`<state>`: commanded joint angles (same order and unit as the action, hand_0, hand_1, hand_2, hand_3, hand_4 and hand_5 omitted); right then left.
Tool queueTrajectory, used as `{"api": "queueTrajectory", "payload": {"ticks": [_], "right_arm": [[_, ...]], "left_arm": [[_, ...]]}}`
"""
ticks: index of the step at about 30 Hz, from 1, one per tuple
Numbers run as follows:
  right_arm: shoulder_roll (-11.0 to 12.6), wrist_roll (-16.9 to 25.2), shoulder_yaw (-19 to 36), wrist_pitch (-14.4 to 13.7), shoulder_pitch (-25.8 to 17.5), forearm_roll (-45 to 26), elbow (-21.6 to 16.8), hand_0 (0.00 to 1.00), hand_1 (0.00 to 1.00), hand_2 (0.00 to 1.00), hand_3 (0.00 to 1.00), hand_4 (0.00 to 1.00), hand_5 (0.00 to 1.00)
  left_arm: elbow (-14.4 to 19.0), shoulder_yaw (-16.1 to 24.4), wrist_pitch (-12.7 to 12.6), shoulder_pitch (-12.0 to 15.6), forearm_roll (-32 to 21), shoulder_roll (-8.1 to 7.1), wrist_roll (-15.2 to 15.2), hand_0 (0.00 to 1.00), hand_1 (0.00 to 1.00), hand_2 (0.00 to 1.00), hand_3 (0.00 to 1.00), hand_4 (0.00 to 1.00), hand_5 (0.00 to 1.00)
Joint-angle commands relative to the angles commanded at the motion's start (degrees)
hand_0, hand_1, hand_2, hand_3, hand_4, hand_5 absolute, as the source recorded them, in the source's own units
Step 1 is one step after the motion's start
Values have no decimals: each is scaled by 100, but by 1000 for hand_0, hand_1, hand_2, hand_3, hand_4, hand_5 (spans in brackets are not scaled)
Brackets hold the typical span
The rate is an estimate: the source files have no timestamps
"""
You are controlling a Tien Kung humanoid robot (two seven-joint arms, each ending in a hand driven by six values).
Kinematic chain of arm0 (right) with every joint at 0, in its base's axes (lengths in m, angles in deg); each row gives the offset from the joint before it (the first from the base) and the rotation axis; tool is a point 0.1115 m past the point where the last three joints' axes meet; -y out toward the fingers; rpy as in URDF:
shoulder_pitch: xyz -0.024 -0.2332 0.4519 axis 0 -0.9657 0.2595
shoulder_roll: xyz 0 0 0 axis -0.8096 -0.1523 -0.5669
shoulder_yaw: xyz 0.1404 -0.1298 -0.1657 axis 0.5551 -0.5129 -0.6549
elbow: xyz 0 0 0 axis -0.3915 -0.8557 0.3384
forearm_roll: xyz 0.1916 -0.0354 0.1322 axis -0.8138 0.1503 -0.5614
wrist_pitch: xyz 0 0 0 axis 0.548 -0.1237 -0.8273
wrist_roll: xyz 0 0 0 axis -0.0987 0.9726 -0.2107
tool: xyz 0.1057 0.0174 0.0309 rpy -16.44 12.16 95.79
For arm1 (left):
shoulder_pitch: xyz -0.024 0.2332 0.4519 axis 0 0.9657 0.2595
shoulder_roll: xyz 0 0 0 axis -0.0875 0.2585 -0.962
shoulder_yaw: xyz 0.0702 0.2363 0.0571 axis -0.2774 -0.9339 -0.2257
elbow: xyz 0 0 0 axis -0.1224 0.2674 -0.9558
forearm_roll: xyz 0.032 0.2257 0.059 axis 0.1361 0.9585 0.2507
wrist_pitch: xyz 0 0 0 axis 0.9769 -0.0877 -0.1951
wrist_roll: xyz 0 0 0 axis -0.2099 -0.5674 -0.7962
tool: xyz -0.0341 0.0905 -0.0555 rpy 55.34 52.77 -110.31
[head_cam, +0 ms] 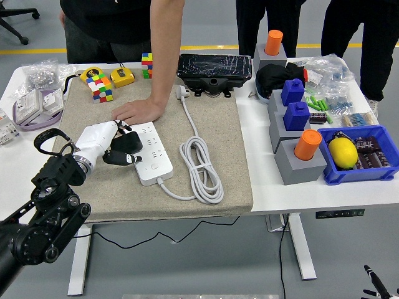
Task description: Pick up the plug,place it near the board,insert it into the board,press the button
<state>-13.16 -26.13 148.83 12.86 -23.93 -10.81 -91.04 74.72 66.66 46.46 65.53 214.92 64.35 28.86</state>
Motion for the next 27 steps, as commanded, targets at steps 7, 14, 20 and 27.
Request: {"api": "queueTrajectory", "payload": {"ticks": [7, 14, 20, 27], "right_arm": [[4, 2, -5, -1, 10, -11, 0, 779, 728, 712, 733, 998, 937], [10, 5, -10, -3, 26, -25, 0, 779, 728, 712, 733, 998, 937], [17, 9, -11, -6, 43, -35, 0, 779, 728, 712, 733, 998, 937], [19, 11, -9, -3, 45, -33, 0, 779, 728, 712, 733, 998, 937]], "left_arm": [[-14, -14, -93, -11, 59, 3, 15, 478, 640, 615, 600, 958, 179], [-14, -11, -115, -35, 96, 10, 13, 446, 621, 589, 566, 885, 149], [-22, -13, -66, -54, 121, 20, 53, 419, 591, 576, 551, 861, 134], [-21, -7, -18, -60, 115, 32, 79, 404, 583, 560, 544, 834, 110]]}}
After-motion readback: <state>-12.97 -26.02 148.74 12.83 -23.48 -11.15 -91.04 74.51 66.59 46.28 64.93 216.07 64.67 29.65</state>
